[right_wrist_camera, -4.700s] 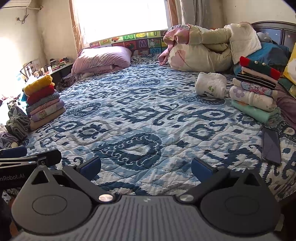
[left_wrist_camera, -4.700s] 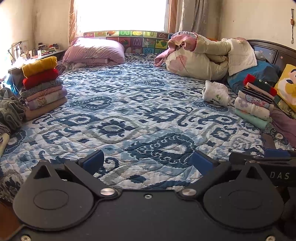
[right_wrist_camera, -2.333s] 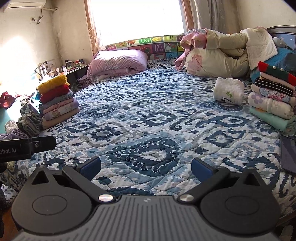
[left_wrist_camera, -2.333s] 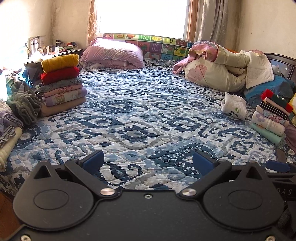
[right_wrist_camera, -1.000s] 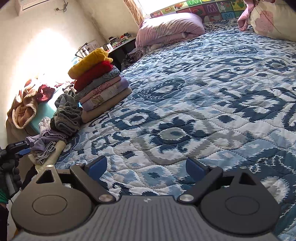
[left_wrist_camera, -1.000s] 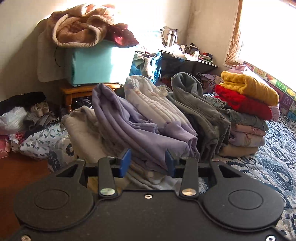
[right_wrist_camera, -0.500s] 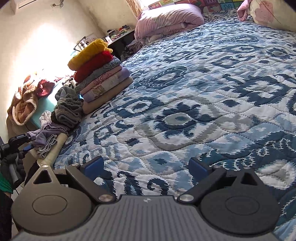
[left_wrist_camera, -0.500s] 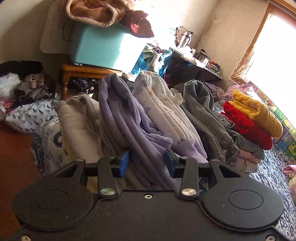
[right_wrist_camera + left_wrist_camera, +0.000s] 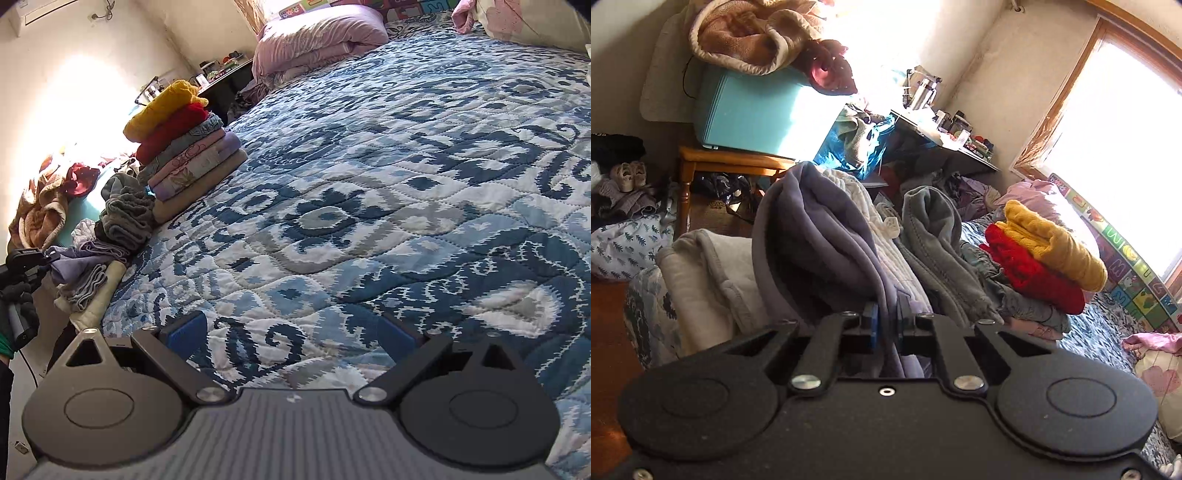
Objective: Fold clothes
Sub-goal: 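Lift the lavender sweatpants with the left tool and carry them onto the bed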
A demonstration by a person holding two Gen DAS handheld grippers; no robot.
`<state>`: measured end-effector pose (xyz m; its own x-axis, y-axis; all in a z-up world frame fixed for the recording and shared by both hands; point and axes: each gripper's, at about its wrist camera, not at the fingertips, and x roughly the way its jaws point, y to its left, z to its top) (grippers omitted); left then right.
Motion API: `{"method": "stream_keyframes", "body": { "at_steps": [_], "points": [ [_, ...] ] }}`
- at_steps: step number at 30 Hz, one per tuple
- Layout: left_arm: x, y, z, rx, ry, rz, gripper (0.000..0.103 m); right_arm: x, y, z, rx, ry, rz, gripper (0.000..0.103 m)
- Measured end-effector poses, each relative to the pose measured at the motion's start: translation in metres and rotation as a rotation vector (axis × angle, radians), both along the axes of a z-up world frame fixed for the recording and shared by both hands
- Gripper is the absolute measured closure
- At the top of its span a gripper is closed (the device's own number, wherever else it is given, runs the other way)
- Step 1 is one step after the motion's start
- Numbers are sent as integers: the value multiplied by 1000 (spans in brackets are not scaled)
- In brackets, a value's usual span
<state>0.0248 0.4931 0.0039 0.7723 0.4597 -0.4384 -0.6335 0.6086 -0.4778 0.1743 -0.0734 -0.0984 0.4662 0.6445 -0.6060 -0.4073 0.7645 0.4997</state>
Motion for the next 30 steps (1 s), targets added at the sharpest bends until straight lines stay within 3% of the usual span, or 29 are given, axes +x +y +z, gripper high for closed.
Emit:
{"method": "stream_keyframes", "body": {
  "at_steps": [12, 17, 24, 30],
  "points": [
    [26, -86, 64, 64, -96, -180, 99, -10, -68, -4, 42, -4, -81, 5],
    [55, -143, 77, 59, -78, -280, 99, -12, -98, -11, 82, 7, -120, 5],
    [108, -249, 91, 5, -126, -524, 99, -20, -139, -19, 135, 16, -160, 5],
    [138, -343, 128, -58, -248, -758, 99, -25, -181, -14, 186, -9, -239, 5]
  ]
}}
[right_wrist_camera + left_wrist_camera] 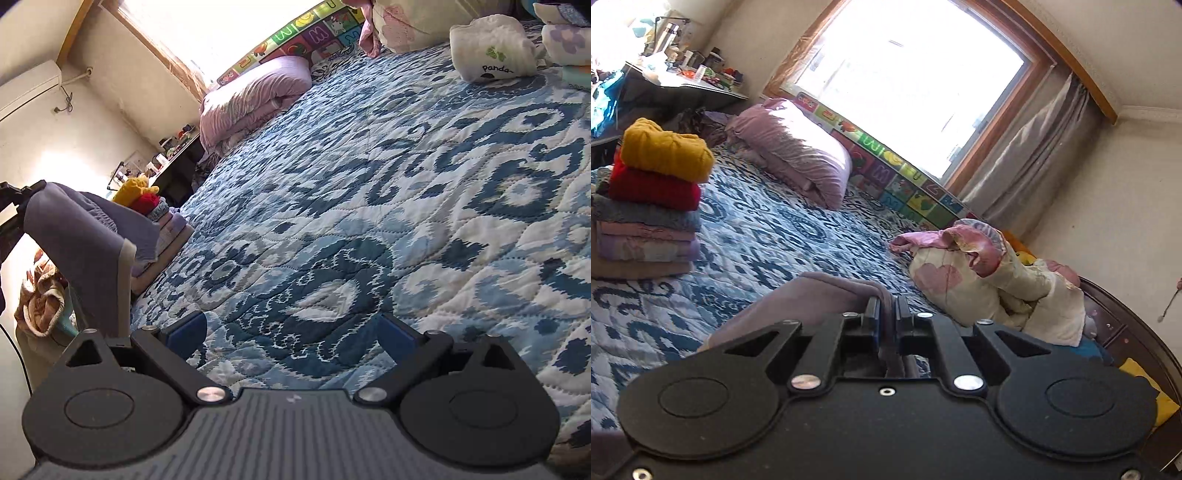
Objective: Fold clothes
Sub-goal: 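Lift the lavender sweatpants with the left tool and carry them onto the bed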
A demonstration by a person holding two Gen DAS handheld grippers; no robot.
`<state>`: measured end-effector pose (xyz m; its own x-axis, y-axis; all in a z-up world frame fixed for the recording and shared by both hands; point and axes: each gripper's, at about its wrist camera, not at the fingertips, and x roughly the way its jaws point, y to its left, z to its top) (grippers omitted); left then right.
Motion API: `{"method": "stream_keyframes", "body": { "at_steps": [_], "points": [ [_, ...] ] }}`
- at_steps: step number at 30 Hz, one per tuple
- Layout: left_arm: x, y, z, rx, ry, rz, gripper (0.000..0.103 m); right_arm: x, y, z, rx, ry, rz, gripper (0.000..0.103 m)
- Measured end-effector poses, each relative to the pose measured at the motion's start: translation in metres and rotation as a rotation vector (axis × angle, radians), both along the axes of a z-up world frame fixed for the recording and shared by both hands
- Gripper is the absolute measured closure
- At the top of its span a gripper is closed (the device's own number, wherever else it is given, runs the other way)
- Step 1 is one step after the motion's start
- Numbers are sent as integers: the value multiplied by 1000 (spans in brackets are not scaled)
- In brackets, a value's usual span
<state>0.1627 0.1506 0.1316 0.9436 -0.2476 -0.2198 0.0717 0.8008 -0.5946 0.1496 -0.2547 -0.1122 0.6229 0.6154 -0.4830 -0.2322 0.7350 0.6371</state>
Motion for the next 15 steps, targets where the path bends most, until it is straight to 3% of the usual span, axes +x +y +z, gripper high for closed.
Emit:
{"method": "stream_keyframes", "body": {
  "at_steps": [5, 8, 11, 13, 15],
  "points": [
    [3, -42, 16, -33, -70, -99, 99, -6, -40, 4, 63, -30, -83, 4],
    [-1, -57, -4, 0, -35, -126, 98, -9, -63, 5, 101, -44, -133, 4],
    [-1, -79, -51, 55, 94, -286, 96, -11, -86, 2, 146, -49, -183, 4],
    [-12, -98, -90, 144, 194, -359, 80, -11, -100, -1, 176, -49, -213, 4],
    [-23, -117, -128, 237, 294, -425, 75, -12, -112, -4, 204, -49, -241, 4]
  ]
}}
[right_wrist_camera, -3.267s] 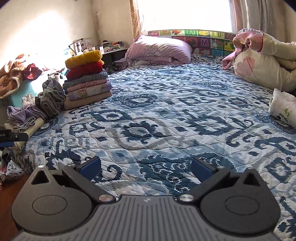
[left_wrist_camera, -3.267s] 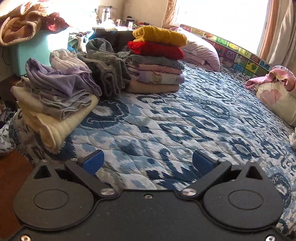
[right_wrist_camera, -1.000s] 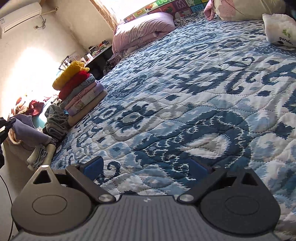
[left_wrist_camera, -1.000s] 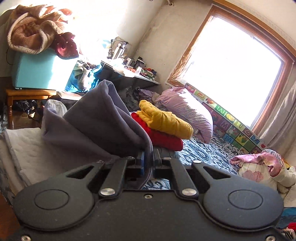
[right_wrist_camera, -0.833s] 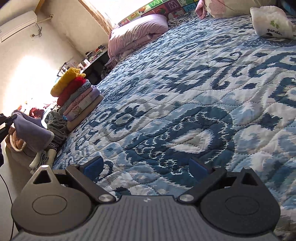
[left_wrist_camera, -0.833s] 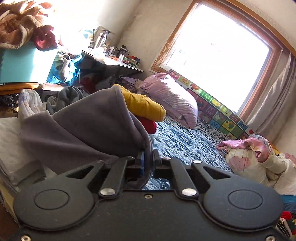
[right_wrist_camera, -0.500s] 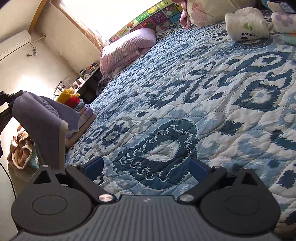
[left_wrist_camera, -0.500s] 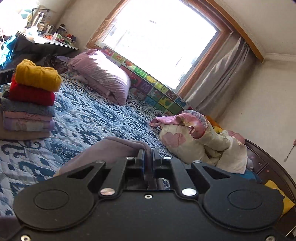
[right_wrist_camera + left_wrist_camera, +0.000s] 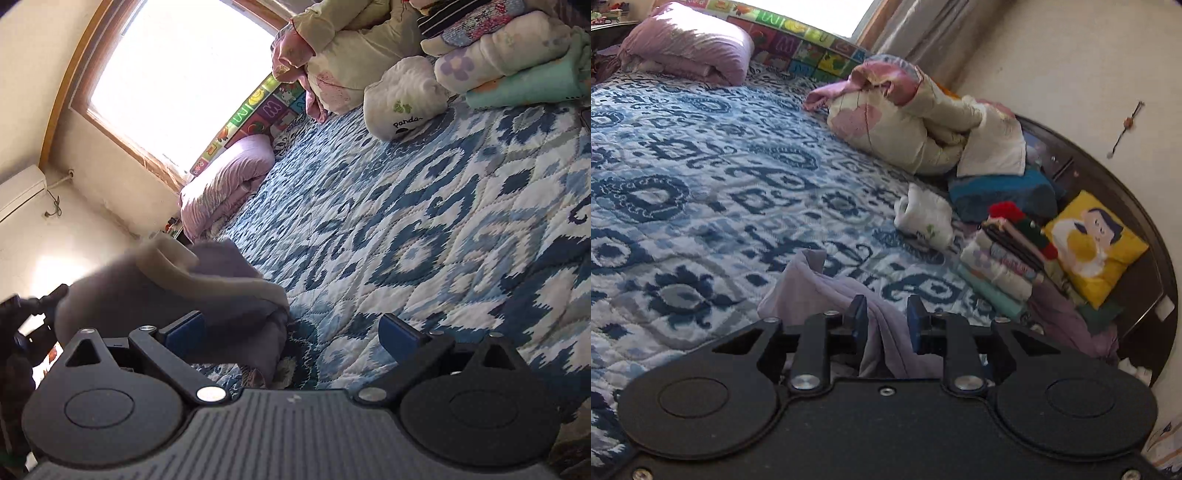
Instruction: Fold clothes
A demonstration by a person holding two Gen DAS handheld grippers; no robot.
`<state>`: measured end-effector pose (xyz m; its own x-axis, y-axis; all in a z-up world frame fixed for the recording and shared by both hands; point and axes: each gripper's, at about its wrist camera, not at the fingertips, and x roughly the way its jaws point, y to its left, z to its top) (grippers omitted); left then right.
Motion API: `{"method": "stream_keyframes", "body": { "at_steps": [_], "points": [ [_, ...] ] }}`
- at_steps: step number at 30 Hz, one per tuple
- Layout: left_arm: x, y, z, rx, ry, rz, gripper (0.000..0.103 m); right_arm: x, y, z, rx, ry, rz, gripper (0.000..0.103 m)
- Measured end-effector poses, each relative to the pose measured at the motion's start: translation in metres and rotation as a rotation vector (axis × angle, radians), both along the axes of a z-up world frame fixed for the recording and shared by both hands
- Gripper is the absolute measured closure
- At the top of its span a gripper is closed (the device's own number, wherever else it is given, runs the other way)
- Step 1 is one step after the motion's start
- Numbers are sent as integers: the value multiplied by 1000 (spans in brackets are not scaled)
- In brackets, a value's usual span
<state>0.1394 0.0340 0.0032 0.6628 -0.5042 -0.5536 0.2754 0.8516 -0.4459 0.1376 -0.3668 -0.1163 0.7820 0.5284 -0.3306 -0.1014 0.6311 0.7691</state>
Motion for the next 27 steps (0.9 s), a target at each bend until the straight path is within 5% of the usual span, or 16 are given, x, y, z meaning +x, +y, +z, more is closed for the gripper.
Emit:
{"method": "stream_keyframes", "body": {
  "at_steps": [5, 12, 19, 27],
  "points": [
    [-14, 2, -49, 28, 96, 52, 64, 0, 5, -4, -4, 1, 14, 4],
    [-18, 3, -63, 33, 65, 196, 46, -1, 12, -10, -10, 2, 35, 4],
    [-13, -8, -78, 131, 36, 259, 45, -6, 68, -3, -60, -55, 233, 8],
    [15, -11, -78, 140, 41, 246, 45, -25, 166, 6, -434, -201, 422, 23]
  ]
}}
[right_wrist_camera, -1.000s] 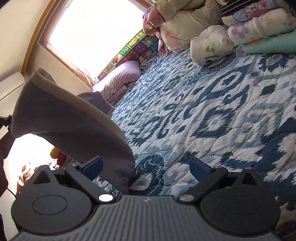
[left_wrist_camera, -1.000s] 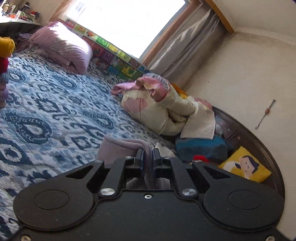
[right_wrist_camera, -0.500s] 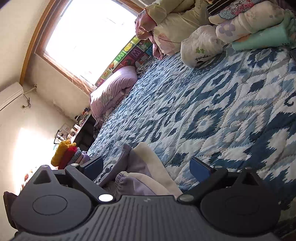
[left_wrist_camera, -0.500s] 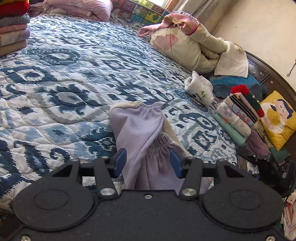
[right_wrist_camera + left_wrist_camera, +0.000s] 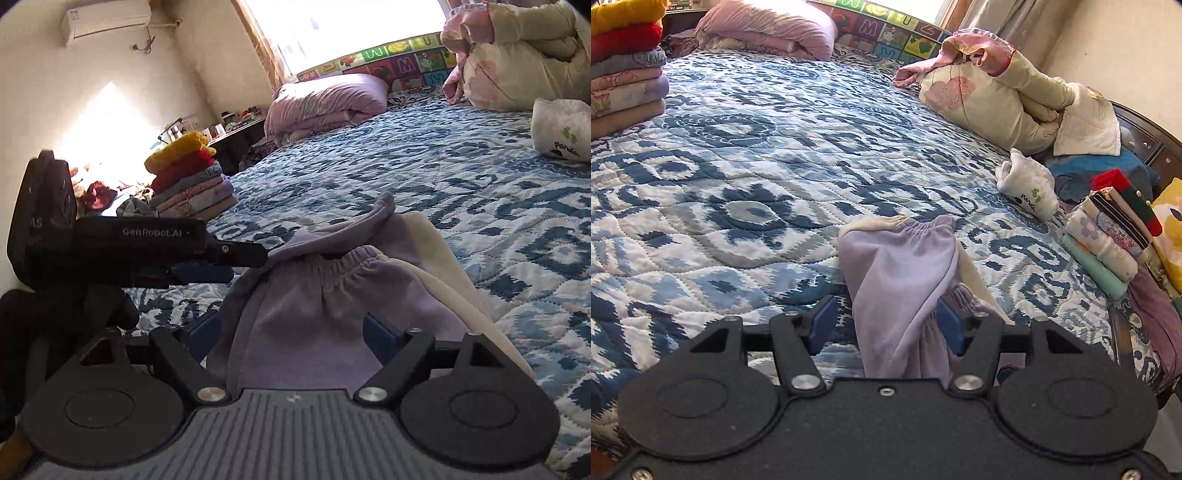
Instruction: Fold clothes
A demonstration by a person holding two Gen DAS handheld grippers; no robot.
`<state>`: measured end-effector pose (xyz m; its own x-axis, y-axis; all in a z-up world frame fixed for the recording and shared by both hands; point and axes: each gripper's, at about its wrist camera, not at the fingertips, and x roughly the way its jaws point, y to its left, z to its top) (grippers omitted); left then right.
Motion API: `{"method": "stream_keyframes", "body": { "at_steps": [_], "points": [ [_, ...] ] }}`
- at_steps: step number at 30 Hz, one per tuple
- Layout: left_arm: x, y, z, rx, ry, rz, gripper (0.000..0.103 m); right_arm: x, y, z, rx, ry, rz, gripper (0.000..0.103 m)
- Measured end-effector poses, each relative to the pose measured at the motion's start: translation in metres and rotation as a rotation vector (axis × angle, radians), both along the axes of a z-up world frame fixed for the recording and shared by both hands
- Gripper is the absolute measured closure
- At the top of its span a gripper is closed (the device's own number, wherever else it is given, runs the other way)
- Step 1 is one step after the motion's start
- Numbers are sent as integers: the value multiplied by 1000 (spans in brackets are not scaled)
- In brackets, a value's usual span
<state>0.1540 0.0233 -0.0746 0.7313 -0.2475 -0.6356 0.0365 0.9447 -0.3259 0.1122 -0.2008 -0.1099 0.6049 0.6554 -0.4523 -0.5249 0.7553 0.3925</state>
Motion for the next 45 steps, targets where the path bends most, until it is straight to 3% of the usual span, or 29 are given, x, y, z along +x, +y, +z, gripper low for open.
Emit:
{"method": "stream_keyframes", "body": {
  "at_steps": [4, 7, 9, 12, 13, 16, 18, 21, 24, 27, 33, 35, 36, 37, 40, 43, 45],
  "points": [
    [25, -4, -4, 10, 48, -57, 44, 4, 29, -5, -80, -30, 24, 24],
    [40, -17, -2, 90, 60, -110, 44, 9, 40, -9, -119, -32, 12, 26],
    [48, -25, -5, 141, 78, -143, 44, 15, 42, -15, -119, -7, 7, 41],
    [57, -27, -14, 155, 119, -156, 46, 19, 41, -21, -112, 10, 2, 64],
    [57, -22, -15, 125, 120, -141, 59, 19, 40, -22, -110, 12, -4, 67],
    [55, -8, -19, 23, 118, -92, 82, 15, 32, -23, -81, 17, -23, 83],
    [49, 1, -18, -23, 104, -44, 87, 10, 18, -20, -38, 19, -61, 91],
    [40, 17, -16, -97, 92, 26, 91, 1, -3, -15, 26, 22, -119, 92],
    [24, 40, -18, -139, 70, 100, 92, -7, -25, -11, 92, 25, -180, 93],
    [6, 65, -23, -194, 74, 182, 92, -10, -71, -7, 229, 38, -306, 93],
    [-23, 94, -38, -272, 169, 226, 90, -19, -164, -11, 470, 43, -591, 93],
    [-27, 94, -38, -263, 171, 206, 72, -21, -182, -17, 497, 65, -647, 93],
    [-29, 96, -38, -264, 169, 209, 48, -21, -189, -21, 503, 79, -669, 93],
    [-29, 96, -37, -262, 159, 214, 42, -22, -191, -25, 500, 95, -680, 93],
    [-25, 96, -32, -246, 125, 217, 40, -23, -197, -36, 486, 138, -700, 93],
    [-10, 86, -27, -194, 98, 179, 38, -25, -197, -38, 473, 158, -692, 81],
    [9, 71, -29, -101, 121, 141, 34, -27, -196, -38, 480, 153, -702, 36]
  ]
}}
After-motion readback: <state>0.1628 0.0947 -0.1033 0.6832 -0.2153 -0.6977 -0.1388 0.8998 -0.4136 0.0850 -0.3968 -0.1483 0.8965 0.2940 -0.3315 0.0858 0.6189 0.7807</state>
